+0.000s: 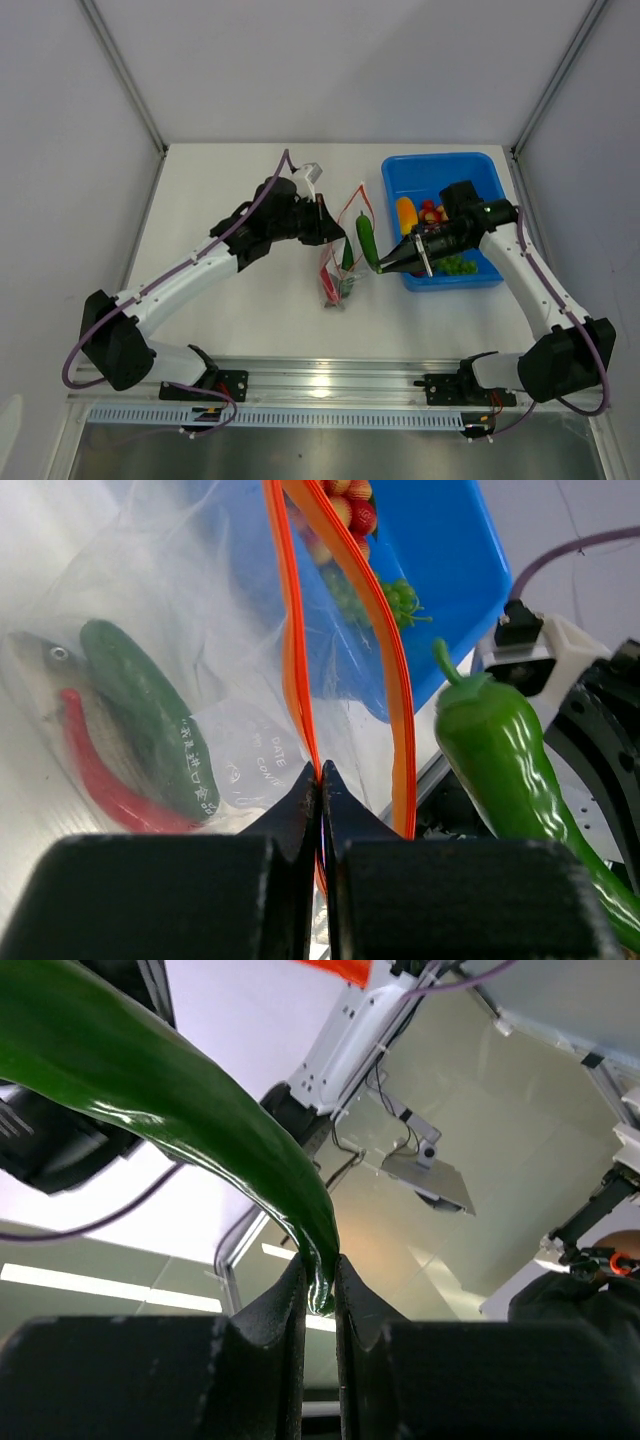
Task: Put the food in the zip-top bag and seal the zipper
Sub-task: Place the fake vegetable in the zipper food storage bag.
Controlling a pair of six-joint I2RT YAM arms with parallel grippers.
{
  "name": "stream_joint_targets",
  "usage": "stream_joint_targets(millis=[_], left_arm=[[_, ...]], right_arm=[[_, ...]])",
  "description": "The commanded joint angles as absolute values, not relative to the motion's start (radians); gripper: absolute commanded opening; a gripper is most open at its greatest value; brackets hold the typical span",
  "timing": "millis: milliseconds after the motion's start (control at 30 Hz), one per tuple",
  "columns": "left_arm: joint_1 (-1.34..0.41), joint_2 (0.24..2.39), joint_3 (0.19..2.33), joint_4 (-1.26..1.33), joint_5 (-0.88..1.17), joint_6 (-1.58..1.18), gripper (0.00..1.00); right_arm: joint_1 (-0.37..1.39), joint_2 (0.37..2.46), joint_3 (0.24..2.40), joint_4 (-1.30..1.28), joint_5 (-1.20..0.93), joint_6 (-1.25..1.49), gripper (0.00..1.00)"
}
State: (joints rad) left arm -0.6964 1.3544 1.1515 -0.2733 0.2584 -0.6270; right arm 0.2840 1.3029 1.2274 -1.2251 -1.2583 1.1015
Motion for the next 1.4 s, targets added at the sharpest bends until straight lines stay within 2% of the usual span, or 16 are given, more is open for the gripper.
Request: stream_joint_targets(millis=[0, 300, 533, 833, 933, 967, 1033, 1100, 1167, 1367], left_arm=[[-0.704, 1.358, 1.141, -0.184, 0.293, -0.64, 0.01], [-0.707, 1.342, 1.108, -0.146, 0.304, -0.663, 0.01], [-0.707, 1.339, 1.101, -0.136, 0.316, -0.67, 0.01], [-0.707, 1.342, 1.114, -0.137, 0.331, -0.666, 0.01], [-0.707, 1.335, 1.112, -0.143, 0.331, -0.664, 0.0], [-0.706, 1.333, 1.112, -0.146, 0.33, -0.663, 0.01], [-0.707, 1.33, 1.112, -0.147, 0.327, -0.658, 0.01], [-0.707, 1.328, 1.114, -0.15, 0.327, -0.657, 0.01], [-0.707, 1.328, 1.115, -0.153, 0.328, -0.657, 0.0], [-0.706, 1.33, 1.12, -0.161, 0.33, -0.65, 0.0]], right_arm=[[0.279, 1.345, 1.322, -1.296, -1.204, 1.117, 0.0], [0.279, 1.468, 1.425, -1.301, -1.101, 1.164, 0.0], [0.281, 1.505, 1.443, -1.131, -1.052, 1.321, 0.0], [0.313, 1.592, 1.529, -1.063, -1.023, 1.367, 0.02], [0.311, 1.601, 1.537, -1.043, -1.005, 1.381, 0.08], [0.313, 1.601, 1.536, -1.039, -0.999, 1.39, 0.17], [0.316, 1.606, 1.528, -1.017, -1.002, 1.393, 0.27], [0.319, 1.615, 1.534, -1.008, -0.997, 1.385, 0.43], [0.322, 1.621, 1.54, -1.014, -0.991, 1.371, 0.55], [0.314, 1.631, 1.581, -1.109, -0.95, 1.234, 0.62]])
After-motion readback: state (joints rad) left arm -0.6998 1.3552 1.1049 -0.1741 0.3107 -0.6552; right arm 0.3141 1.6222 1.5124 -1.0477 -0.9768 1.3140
